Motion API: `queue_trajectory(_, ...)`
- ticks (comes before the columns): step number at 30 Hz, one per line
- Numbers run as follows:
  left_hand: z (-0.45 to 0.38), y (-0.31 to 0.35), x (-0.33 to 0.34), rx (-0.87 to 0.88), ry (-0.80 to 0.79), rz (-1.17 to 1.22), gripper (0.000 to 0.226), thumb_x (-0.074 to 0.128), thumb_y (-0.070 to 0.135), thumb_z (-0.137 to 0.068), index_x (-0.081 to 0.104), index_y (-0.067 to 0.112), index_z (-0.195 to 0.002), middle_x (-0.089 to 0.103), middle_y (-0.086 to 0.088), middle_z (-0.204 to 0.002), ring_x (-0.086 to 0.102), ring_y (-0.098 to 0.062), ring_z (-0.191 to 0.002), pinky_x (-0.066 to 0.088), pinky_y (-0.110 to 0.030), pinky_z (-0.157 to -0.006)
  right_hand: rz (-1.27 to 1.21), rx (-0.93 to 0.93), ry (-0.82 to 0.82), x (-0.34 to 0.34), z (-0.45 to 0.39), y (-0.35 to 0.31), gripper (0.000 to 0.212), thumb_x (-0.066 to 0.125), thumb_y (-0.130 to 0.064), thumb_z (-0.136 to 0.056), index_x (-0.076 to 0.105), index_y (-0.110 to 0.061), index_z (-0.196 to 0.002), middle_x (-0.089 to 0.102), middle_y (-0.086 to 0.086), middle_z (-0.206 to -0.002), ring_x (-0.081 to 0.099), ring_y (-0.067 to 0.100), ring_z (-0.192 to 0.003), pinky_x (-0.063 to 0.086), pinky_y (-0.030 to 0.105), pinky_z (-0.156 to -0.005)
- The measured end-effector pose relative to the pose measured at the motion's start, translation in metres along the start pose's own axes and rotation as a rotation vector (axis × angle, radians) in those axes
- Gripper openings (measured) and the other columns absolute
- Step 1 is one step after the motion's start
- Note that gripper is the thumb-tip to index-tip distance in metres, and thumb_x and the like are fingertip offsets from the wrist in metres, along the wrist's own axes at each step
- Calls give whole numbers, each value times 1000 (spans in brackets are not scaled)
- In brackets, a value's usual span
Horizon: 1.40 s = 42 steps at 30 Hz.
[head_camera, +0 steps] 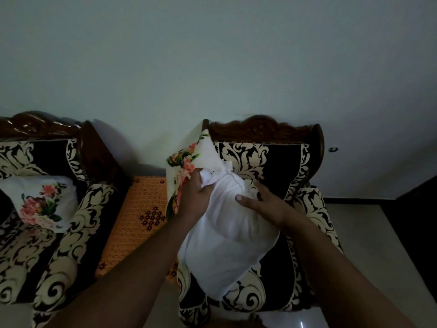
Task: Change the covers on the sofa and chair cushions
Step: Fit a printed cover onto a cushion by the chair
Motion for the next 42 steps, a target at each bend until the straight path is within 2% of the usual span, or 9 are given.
queue_trajectory(4, 1, 18, 11, 86, -43, -61, 31, 66, 19, -97, 54, 9, -123, 58, -1, -111, 59, -27, -112, 43, -31, -90, 338, 75, 135, 34, -12, 12, 122, 67, -83, -67, 12, -29, -160, 40, 12, -155, 43, 32, -139, 39, 41, -108)
queue_trajectory(9, -1, 25, 10, 199, -160, -378, 42, 55, 30, -101, 58, 10, -138, 65, -13, -133, 61, -31, -122, 45, -35, -103, 376, -206, 324, 59, -6, 3, 17, 57, -43, -95, 58, -27, -102, 71, 4, -100, 66, 23, -88, 46, 33, -73)
queue_trajectory(13, 31, 36, 21, 406, -349, -405, 38, 52, 35, -99, 66, 15, -128, 74, -9, -115, 70, -27, -102, 55, -39, -86, 399, -301, 295, 46, -18, -10, 74, 23, -53, -85, 66, -8, -123, 68, 16, -123, 63, 32, -113, 48, 40, -97)
queue_trajectory(19, 23, 30, -6, 319, -123, -370, 55, 61, 52, -96, 54, 19, -141, 68, -7, -131, 63, -25, -118, 54, -37, -93, -52, -311, 355, 30, -17, -10, 19, 58, -26, -99, 73, -27, -110, 74, -4, -105, 67, 15, -99, 53, 37, -90)
queue_trajectory(24, -5, 46, -13, 244, -24, -394, 45, 55, 47, -100, 67, 11, -123, 73, -14, -117, 66, -33, -109, 52, -36, -88, 244, -448, 360, 48, -11, -25, 23, 51, -35, -102, 68, -24, -114, 74, 5, -103, 67, 25, -95, 51, 39, -80)
queue_trajectory(28, 15, 60, 8, 385, -249, -238, 47, 56, 49, -99, 70, 6, -108, 76, -12, -95, 72, -24, -88, 53, -34, -73, 480, -351, 298, 41, -27, -28, 31, 47, -25, -105, 65, -8, -124, 69, 18, -117, 65, 31, -106, 48, 36, -89)
queue_trajectory(30, 27, 60, 13, 376, -312, -135, 46, 53, 53, -98, 69, 9, -98, 75, -6, -89, 71, -18, -83, 55, -38, -73, 294, -309, 298, 33, -30, -25, 29, 55, -18, -102, 64, -7, -127, 68, 16, -123, 64, 29, -113, 48, 38, -98)
queue_trajectory(35, 19, 37, -19, 353, -170, -239, 63, 65, 59, -90, 53, 25, -142, 63, 5, -137, 59, -11, -121, 48, -26, -96, -415, -280, 303, 19, -16, -20, 17, 62, -18, -97, 75, -26, -105, 77, -4, -103, 71, 13, -100, 53, 34, -88)
queue_trajectory(42, -8, -59, -62, 189, -14, -599, 60, 39, 64, -93, 65, 13, -112, 66, -8, -104, 62, -33, -100, 47, -39, -81, -672, -219, 363, -14, -5, -19, 17, 67, -22, -93, 74, -31, -106, 77, -6, -105, 71, 18, -100, 55, 31, -83)
Point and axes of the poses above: each hand's wrist, its own z-axis away from the middle knuckle, its own x-axis out of the palm, y = z × x, the point moved 3 cm from there along -z, towards the middle knuckle
